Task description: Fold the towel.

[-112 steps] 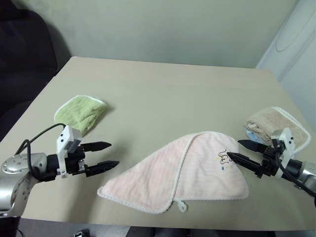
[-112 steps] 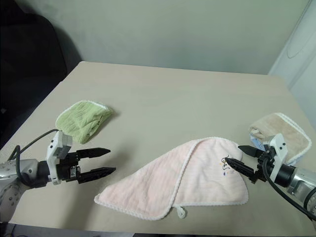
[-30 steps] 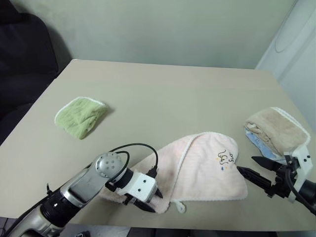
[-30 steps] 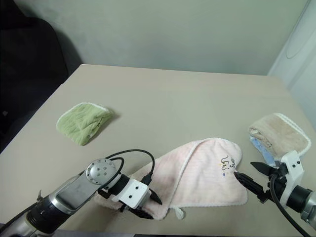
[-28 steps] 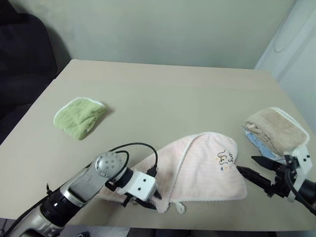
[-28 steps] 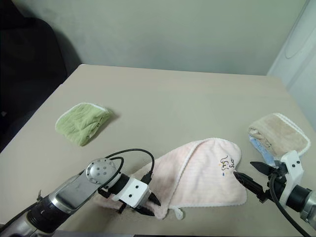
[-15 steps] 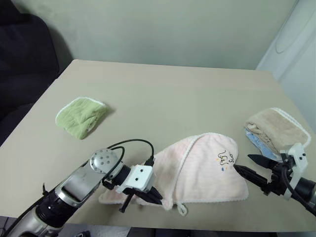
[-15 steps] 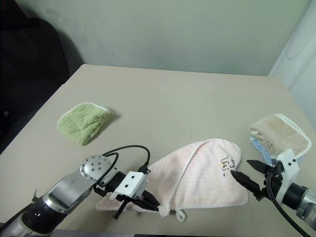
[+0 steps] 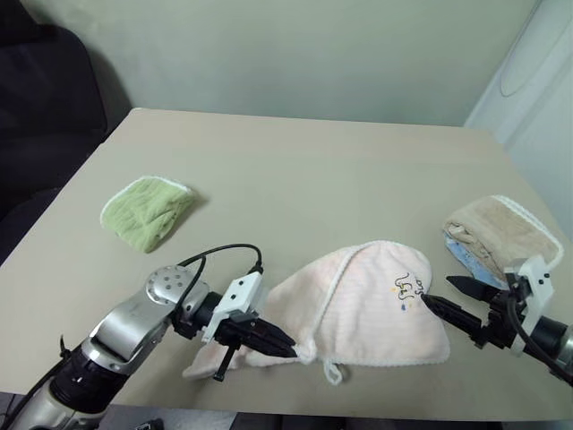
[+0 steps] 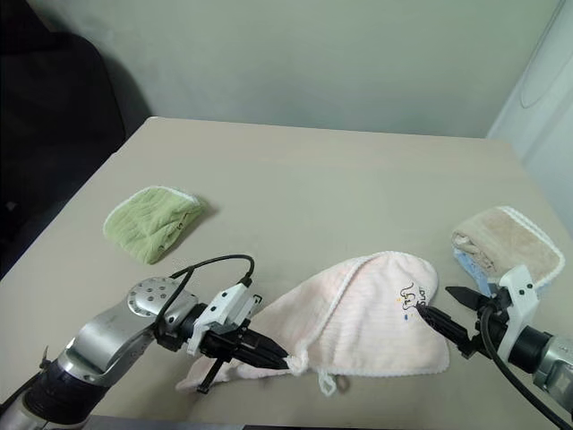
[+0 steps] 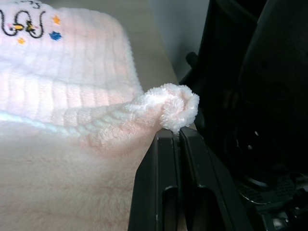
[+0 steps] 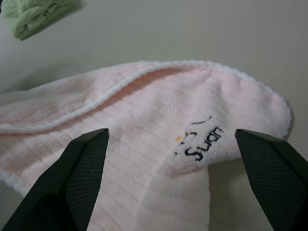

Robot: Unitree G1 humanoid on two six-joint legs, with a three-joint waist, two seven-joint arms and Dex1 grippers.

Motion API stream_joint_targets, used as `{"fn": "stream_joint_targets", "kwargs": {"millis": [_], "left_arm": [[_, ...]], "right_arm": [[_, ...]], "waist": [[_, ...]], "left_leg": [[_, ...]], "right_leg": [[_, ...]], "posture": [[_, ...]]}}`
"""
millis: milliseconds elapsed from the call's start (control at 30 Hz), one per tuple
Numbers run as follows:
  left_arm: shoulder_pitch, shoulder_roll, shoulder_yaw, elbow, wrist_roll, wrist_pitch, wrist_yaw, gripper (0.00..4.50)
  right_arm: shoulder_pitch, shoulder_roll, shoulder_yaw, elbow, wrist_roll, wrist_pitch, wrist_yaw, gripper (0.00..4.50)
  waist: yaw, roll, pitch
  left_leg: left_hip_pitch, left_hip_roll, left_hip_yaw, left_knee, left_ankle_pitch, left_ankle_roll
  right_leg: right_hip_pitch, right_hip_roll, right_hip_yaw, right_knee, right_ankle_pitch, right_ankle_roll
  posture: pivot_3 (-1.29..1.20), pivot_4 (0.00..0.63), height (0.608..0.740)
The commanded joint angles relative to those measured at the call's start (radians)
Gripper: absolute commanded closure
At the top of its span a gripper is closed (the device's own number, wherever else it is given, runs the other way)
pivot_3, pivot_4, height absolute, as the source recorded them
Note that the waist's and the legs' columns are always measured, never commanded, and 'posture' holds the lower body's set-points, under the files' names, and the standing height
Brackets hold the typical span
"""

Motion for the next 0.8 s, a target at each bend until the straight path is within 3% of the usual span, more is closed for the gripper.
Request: {"fn": "stream_joint_targets", "kwargs": {"millis": [33, 467, 567, 800], "left_arm": [[-0.006, -0.009, 0.071, -0.021, -0.052, 0.032, 0.042, 4.48], [0.121, 0.0, 0.19, -0.115, -0.27, 0.194, 0.118, 4.48], [0.152, 0.041, 0.135, -0.094, -0.121, 0.104, 0.116, 4.48], [0.135, 0.036, 0.075, -0.07, -0.027, 0.043, 0.1, 4.48]], "right_arm": [[-0.022, -0.016, 0.001, 0.003, -0.009, -0.02, 0.012, 0.05], [-0.09, -0.013, 0.07, 0.049, -0.051, -0.035, 0.023, 0.05], [-0.094, -0.011, 0.075, 0.052, -0.055, -0.036, 0.025, 0.05], [-0.098, -0.001, 0.089, 0.053, -0.068, -0.04, 0.022, 0.05]], "waist": [[0.0, 0.0, 0.0], [-0.001, -0.001, 0.0], [-0.001, -0.001, 0.0], [0.0, -0.001, 0.0]], "left_leg": [[0.0, 0.0, 0.0, 0.0, 0.0, 0.0], [0.001, 0.0, 0.001, 0.0, 0.0, 0.0], [0.001, 0.0, 0.001, 0.0, 0.0, 0.0], [0.001, 0.0, 0.001, 0.0, 0.0, -0.001]], "right_leg": [[0.0, 0.0, 0.0, 0.0, 0.0, 0.0], [0.0, 0.0, 0.0, 0.001, 0.0, 0.0], [0.0, 0.0, 0.0, 0.001, 0.0, 0.0], [0.0, 0.0, 0.001, 0.001, -0.002, 0.0]], "posture": [[0.0, 0.15, 0.74], [0.0, 0.15, 0.74], [0.0, 0.15, 0.74], [0.0, 0.15, 0.74]]}}
